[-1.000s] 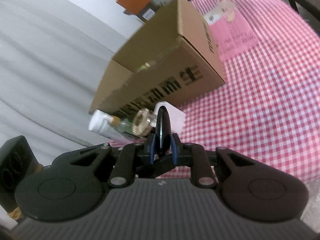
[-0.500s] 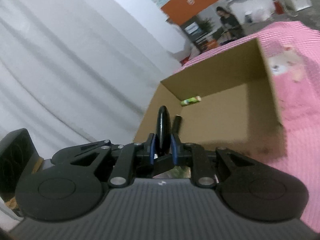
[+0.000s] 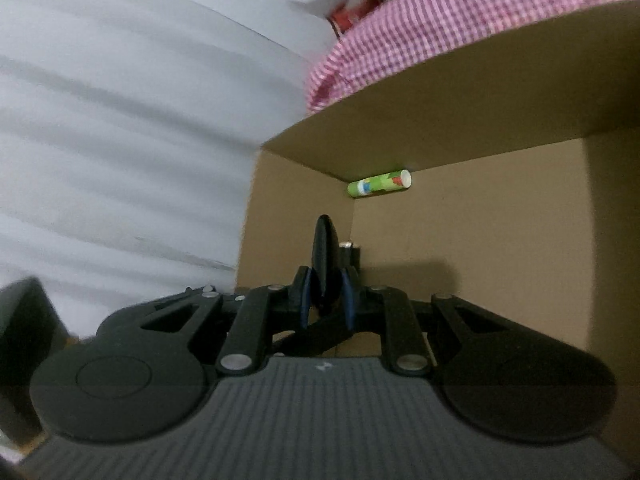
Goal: Organize rigid objects
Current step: 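Carry the black oval device into the box and open the right tool, then move the right tool back to the black electrical tape roll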
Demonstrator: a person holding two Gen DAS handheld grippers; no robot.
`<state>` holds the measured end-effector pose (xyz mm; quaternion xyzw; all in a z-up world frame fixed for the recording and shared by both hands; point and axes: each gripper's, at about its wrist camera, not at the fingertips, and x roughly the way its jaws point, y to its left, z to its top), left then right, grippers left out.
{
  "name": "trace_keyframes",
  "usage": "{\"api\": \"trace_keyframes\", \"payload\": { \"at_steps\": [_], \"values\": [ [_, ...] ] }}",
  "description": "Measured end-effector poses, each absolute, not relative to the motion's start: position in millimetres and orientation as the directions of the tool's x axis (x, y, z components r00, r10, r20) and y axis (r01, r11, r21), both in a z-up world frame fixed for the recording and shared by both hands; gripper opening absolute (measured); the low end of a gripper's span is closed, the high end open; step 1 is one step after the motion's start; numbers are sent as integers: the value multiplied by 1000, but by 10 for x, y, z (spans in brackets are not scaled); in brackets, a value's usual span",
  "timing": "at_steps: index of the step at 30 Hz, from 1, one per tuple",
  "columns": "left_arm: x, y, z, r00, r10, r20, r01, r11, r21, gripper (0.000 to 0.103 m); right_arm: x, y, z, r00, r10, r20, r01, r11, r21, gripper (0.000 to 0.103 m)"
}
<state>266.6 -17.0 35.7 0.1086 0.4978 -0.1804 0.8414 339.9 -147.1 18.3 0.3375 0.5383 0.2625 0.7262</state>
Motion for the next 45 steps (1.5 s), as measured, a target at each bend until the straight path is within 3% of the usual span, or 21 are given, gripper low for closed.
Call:
{"api": "trace_keyframes", "payload": {
  "at_steps": [11, 27, 32, 37, 45],
  "values": [
    [2872, -211, 214, 440, -136, -888, 386, 921, 51, 42, 3693, -1336, -268, 219, 719, -660, 78, 661, 746, 18],
    [2523, -152, 684, 536, -198, -821, 388, 921, 32, 59, 3521, -1704, 92, 341, 705, -622, 73, 639, 765, 21],
    [2172, -91, 990, 585, -257, -769, 408, 913, 5, 65, 3196, -1907, 433, 418, 717, -557, 6, 611, 791, 22],
    [1687, -49, 1198, 621, -322, -715, 444, 896, -19, 82, 2564, -2164, 807, 501, 715, -488, -105, 610, 785, 26],
    [927, -134, 999, 597, -397, -697, 515, 856, -46, 95, 1262, -2417, 880, 593, 645, -482, -204, 700, 685, 31]
  ]
}}
